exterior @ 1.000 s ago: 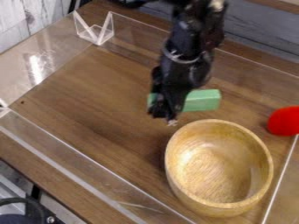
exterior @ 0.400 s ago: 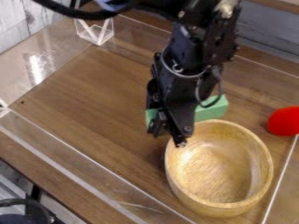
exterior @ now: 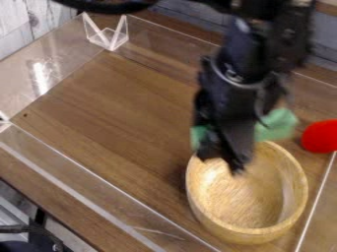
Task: Put the green block in the brown bowl
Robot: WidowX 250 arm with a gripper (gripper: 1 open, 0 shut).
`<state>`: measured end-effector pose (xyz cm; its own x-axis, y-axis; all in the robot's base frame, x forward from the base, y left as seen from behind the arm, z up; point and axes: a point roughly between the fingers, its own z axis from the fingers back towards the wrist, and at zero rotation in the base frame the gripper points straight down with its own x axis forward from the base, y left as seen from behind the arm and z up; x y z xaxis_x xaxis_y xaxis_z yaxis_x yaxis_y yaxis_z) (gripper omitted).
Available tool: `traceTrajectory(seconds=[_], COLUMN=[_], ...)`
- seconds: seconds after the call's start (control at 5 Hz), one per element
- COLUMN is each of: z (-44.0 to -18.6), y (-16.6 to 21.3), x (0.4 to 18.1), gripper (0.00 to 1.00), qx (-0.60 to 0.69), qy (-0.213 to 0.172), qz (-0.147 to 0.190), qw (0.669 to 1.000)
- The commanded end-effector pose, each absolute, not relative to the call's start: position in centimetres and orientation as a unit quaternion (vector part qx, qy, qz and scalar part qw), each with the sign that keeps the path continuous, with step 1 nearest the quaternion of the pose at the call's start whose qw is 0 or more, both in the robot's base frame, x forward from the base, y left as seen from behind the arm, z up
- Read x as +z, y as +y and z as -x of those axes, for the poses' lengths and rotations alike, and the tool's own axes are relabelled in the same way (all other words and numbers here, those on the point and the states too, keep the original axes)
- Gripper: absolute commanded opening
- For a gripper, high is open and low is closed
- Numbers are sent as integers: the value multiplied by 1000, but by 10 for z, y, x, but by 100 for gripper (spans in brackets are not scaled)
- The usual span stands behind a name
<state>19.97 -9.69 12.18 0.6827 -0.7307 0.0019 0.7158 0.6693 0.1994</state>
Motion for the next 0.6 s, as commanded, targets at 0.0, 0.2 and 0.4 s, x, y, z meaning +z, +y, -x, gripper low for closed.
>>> traceTrajectory(seconds=[0.0, 0.2, 0.4], z=[-196, -190, -189], y=[-108, -109, -95], x=[126, 135, 147], gripper=[0, 0, 0], qx=[-393, -398, -377], qy=[-71, -76, -81], qz=[-73, -71, -75], qw=[914, 912, 920])
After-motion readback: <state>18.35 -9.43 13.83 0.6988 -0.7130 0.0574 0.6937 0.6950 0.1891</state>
